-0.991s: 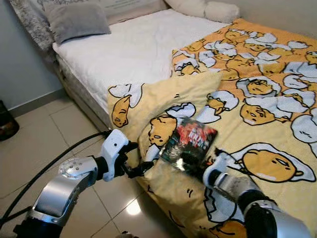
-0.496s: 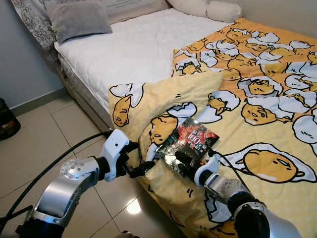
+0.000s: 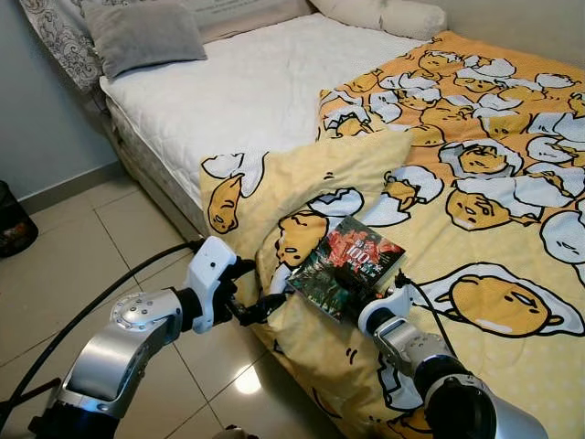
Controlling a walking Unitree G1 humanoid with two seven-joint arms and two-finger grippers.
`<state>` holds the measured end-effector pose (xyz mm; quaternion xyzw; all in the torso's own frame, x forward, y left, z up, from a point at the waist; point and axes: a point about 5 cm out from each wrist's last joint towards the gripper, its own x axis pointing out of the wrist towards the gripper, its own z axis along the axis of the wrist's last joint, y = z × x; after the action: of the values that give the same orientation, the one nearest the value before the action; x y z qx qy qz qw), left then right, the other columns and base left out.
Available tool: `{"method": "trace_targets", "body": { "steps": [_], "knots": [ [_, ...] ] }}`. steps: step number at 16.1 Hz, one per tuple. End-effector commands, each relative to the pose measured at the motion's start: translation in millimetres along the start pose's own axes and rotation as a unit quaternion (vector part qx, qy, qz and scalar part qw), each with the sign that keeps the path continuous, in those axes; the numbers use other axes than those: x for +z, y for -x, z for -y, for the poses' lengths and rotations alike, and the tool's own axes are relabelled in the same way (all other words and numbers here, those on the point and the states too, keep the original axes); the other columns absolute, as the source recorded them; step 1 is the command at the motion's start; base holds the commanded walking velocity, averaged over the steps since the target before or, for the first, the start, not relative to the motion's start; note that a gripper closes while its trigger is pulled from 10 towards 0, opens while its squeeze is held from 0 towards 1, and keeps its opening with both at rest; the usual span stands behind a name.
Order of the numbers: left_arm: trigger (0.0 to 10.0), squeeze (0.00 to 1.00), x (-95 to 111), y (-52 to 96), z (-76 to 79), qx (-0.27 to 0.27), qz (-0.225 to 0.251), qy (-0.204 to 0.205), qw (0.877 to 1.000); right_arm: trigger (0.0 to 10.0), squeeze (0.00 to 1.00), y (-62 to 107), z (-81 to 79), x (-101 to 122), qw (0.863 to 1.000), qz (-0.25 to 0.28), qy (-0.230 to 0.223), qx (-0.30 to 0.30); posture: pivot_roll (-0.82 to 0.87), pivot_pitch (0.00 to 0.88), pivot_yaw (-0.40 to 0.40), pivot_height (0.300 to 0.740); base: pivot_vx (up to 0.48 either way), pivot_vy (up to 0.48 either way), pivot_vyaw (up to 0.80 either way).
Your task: Clean up the room
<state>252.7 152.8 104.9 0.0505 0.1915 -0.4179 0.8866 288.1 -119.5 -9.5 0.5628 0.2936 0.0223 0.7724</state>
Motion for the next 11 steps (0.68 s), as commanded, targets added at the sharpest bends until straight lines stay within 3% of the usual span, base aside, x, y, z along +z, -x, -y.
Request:
{"method": "trace_targets", "body": {
  "steps": [1,11],
  "knots": [
    [10.0,0.00,1.1,2.9,-1.2,0.008,0.005,-0.001,1.000,0.0,0.00,-6.1,-16.7,5.8,1.000,0.011,0.003,0.029,0.03,0.000,0.061,0.740,0.000,0.000,0.00],
    [10.0,0.00,0.0,3.3,-3.5,0.018,0.008,0.010,1.000,0.0,0.00,-5.6,-18.5,7.8,0.999,0.010,0.022,0.048,0.03,0.000,0.057,0.740,0.000,0.000,0.00]
  ]
}}
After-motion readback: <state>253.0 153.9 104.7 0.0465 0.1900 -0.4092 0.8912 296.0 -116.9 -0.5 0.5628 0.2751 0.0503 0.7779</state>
